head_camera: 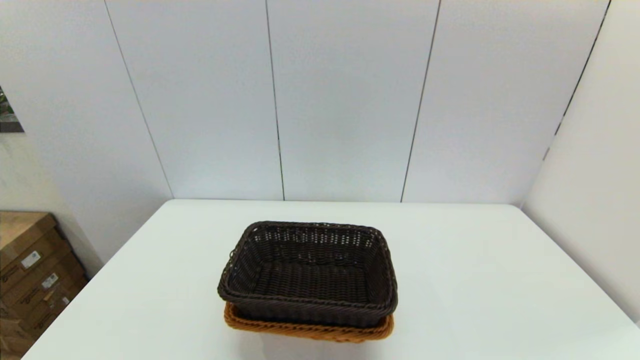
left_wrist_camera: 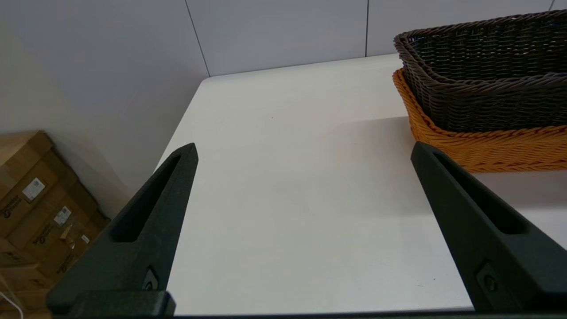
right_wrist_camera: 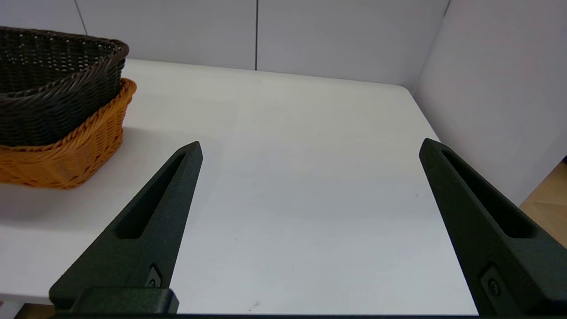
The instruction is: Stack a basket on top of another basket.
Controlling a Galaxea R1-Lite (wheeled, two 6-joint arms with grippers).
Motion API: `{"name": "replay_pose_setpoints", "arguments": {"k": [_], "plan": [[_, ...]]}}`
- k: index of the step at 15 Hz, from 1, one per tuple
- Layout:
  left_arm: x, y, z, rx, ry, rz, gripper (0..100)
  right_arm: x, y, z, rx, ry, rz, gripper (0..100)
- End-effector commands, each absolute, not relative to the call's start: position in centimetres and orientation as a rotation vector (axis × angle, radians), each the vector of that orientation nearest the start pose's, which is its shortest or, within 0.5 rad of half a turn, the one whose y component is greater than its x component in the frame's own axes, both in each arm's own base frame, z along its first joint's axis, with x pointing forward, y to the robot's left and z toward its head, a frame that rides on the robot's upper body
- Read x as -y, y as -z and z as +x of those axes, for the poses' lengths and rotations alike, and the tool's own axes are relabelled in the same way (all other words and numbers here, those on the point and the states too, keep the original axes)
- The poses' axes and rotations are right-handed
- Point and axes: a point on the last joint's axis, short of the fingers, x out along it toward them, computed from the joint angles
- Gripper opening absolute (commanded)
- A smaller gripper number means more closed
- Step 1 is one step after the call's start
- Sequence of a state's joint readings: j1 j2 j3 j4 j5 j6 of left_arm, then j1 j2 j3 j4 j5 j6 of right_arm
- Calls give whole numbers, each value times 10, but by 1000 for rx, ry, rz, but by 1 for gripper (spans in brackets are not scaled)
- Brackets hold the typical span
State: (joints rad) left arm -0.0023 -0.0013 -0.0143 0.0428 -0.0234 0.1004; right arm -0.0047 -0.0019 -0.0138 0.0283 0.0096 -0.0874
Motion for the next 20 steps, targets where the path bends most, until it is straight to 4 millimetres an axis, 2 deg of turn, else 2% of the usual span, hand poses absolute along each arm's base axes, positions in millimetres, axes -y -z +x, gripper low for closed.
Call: {"name": "replay_pose_setpoints", "arguments": {"k": [1, 8, 20], "plan": [[0, -75, -24, -26, 26, 101, 100, -1, -76, -24, -21, -21, -81, 100], [0, -75, -24, -26, 27, 101, 100, 0, -76, -24, -18, -5, -1, 100], [0, -75, -24, -26, 27, 101, 100, 0, -76, -24, -15, 3, 0, 100]]}}
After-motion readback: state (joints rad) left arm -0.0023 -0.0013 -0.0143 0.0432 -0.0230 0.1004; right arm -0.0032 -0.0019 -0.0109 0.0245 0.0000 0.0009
